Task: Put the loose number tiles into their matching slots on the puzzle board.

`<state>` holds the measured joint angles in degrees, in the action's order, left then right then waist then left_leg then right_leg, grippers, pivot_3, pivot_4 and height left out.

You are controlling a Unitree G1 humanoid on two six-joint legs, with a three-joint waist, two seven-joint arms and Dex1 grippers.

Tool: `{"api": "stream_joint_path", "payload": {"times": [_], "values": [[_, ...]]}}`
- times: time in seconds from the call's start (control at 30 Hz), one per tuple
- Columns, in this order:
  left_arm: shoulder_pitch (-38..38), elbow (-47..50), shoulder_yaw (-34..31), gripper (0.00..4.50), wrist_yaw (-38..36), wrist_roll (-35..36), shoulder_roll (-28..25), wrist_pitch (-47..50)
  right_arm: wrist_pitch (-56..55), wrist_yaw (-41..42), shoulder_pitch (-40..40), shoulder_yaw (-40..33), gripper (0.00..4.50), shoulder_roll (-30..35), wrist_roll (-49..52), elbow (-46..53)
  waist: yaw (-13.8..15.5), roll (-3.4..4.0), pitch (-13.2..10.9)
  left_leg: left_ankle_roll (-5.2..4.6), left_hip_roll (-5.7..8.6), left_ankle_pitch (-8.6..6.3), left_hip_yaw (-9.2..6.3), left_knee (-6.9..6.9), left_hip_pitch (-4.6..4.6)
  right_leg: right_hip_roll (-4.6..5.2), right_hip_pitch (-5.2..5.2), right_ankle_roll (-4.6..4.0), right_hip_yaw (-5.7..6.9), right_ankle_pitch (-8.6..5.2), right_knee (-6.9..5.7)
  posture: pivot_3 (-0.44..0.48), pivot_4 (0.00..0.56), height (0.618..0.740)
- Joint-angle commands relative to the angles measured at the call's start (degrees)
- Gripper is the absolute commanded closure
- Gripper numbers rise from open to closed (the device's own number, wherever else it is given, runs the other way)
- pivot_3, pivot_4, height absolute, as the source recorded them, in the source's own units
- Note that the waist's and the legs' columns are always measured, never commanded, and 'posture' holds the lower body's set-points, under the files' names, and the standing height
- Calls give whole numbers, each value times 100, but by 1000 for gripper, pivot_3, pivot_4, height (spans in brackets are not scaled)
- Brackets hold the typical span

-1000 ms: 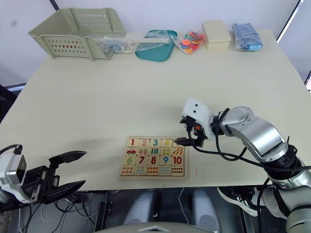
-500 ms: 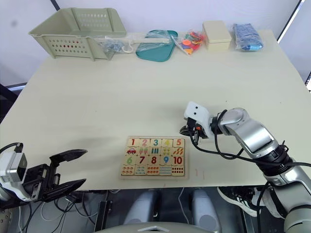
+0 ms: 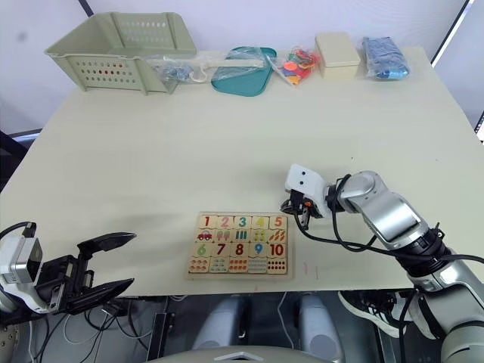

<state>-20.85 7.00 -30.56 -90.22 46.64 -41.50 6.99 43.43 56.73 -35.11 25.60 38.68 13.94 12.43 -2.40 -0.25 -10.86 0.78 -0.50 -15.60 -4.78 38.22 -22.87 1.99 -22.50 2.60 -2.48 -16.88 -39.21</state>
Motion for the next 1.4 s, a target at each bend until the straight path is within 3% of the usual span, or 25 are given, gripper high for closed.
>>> {"api": "stream_joint_path", "payload": {"times": [0.03, 0.97, 1.13, 1.4], "values": [[-59, -5, -146, 0, -90, 19, -47, -34, -84, 83, 17, -24, 4344, -23, -43, 112, 0, 0, 0, 0, 0, 0, 0, 0, 0, 0, 0, 0, 0, 0, 0, 0, 150, 740], [-118, 60, -150, 0, -43, 21, 5, -45, -31, 237, 149, -19, 4344, 28, -136, 316, 1, 0, 0, 0, 0, 0, -1, 1, 0, 1, 0, 0, 0, 0, -1, 0, 150, 740], [-179, 183, -201, 0, 323, 18, 105, 59, -485, 292, 494, -835, 4344, 64, 313, 510, 16, 0, 0, 0, -1, 0, 0, 1, -1, 3, 0, 0, 0, 0, 1, 0, 150, 740], [-441, 830, -323, 0, 2033, 3, 361, 804, -1403, 1058, 1534, -2307, 4344, 91, 1535, 442, 22, -7, 4, -1, -2, 0, -2, 7, 2, 4, 9, 4, 0, 2, -2, 0, 150, 740]]}}
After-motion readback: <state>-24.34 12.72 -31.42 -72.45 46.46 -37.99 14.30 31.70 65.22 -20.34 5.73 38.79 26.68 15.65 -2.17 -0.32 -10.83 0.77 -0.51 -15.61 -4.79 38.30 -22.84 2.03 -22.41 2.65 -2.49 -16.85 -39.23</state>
